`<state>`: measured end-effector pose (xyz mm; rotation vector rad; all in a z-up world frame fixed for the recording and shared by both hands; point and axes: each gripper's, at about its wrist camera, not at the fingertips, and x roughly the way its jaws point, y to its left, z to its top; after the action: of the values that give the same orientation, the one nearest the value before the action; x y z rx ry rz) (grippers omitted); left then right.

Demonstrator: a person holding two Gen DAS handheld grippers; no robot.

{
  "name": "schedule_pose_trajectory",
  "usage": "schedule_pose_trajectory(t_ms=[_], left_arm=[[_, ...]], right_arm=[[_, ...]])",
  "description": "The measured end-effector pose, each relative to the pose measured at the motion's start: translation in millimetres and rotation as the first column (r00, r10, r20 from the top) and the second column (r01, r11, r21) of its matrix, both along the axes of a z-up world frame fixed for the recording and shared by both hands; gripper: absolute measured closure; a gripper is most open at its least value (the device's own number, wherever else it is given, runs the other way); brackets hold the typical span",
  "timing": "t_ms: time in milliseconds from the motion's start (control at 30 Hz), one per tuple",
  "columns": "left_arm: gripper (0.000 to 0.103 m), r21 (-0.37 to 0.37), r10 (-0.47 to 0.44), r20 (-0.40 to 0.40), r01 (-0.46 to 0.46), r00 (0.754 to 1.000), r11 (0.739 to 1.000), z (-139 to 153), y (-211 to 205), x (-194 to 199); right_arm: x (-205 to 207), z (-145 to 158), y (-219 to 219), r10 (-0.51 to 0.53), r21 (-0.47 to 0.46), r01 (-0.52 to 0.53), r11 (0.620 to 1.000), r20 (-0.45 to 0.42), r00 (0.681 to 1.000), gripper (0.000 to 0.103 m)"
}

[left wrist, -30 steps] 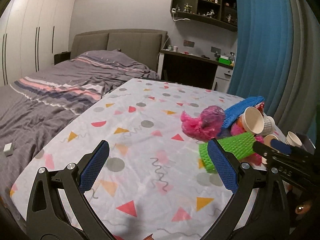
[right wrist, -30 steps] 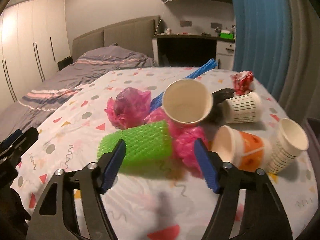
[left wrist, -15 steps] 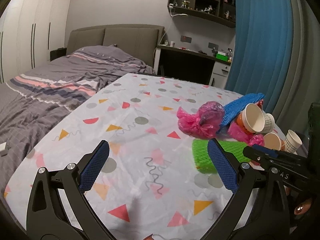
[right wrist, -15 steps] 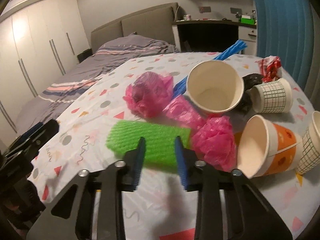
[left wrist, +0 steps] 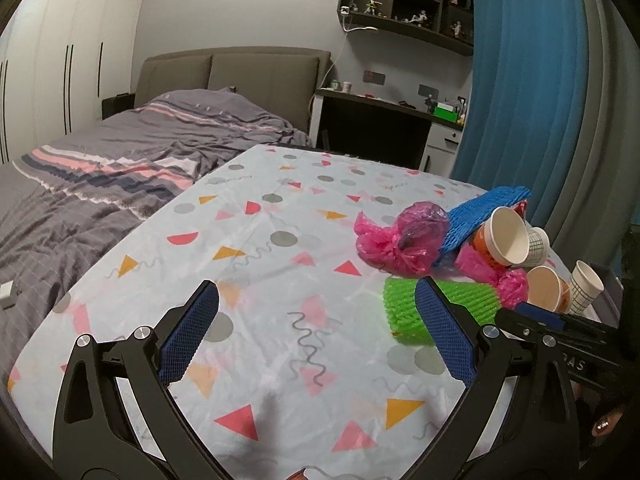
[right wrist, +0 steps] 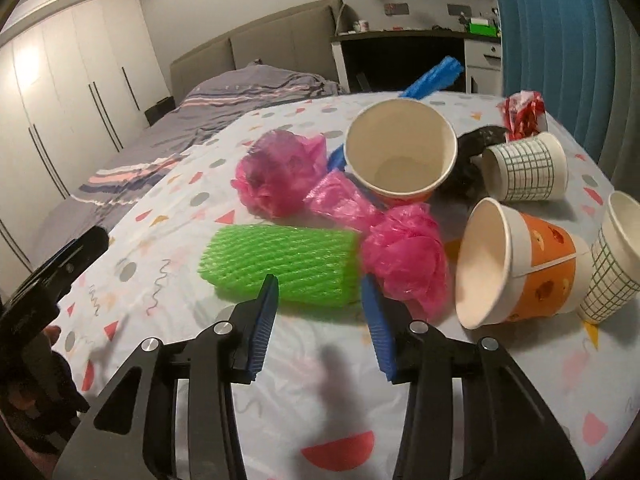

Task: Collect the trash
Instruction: 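Grasp the green foam net sleeve with the right tool while the left tool grasps the pink bag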

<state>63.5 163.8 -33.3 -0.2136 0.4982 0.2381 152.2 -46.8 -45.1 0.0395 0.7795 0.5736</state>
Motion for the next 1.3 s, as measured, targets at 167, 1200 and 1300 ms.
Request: schedule_pose_trajectory(t_ms=[167, 1200, 1300], left_arm=[[0.006, 0.004, -0.004, 0.000, 0.004, 1.000, 1.000, -0.4, 0.5, -0.9], [0.010, 0.020, -0.142, 0.007, 0.142, 0.990, 0.990, 14.9, -37.3, 67.0], [0.024, 0.031, -0.178, -0.029, 0.178, 0.984, 0.983, 8.8, -48.7, 95.0]], right_arm=[[14.2, -7.7, 9.5, 0.039, 0.019, -0.038, 0.999, -0.059, 0.998, 0.059], [-68.7, 41.8, -57.7, -0.024, 0.063, 0.015, 0.998, 0.155, 0.988, 0.098], [-72.8, 45.4, -67.8, -0.048, 0.062, 0.037, 0.997, 0.173, 0.984, 0.098]])
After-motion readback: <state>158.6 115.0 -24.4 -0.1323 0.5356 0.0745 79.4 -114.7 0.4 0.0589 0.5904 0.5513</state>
